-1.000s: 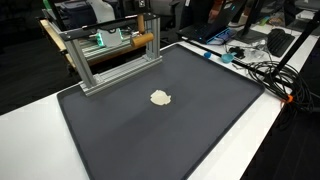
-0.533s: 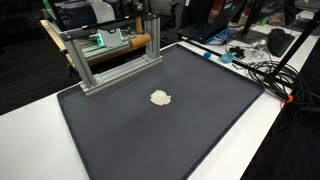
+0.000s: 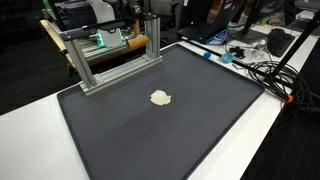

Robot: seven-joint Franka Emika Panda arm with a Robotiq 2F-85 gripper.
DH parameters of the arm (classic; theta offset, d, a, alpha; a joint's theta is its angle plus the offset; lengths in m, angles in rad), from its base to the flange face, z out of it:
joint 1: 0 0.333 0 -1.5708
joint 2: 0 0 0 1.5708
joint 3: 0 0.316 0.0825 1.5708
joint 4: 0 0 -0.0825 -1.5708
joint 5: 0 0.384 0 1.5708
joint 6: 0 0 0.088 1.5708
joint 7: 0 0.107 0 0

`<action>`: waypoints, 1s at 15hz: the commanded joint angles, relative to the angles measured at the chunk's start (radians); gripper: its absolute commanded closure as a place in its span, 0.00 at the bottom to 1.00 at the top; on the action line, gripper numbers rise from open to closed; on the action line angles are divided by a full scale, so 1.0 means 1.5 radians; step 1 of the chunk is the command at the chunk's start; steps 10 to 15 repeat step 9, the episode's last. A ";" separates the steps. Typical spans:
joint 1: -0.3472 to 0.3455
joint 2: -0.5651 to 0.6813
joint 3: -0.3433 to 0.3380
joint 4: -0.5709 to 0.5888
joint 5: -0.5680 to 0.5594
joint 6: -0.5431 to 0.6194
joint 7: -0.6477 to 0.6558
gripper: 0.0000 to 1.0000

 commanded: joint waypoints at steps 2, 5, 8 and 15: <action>-0.046 -0.056 -0.040 -0.009 0.013 -0.012 0.033 0.00; -0.092 -0.106 -0.087 -0.016 0.011 0.019 0.018 0.00; -0.095 -0.080 -0.083 0.001 0.006 0.007 0.016 0.00; -0.097 -0.089 -0.086 0.000 0.006 0.007 0.016 0.00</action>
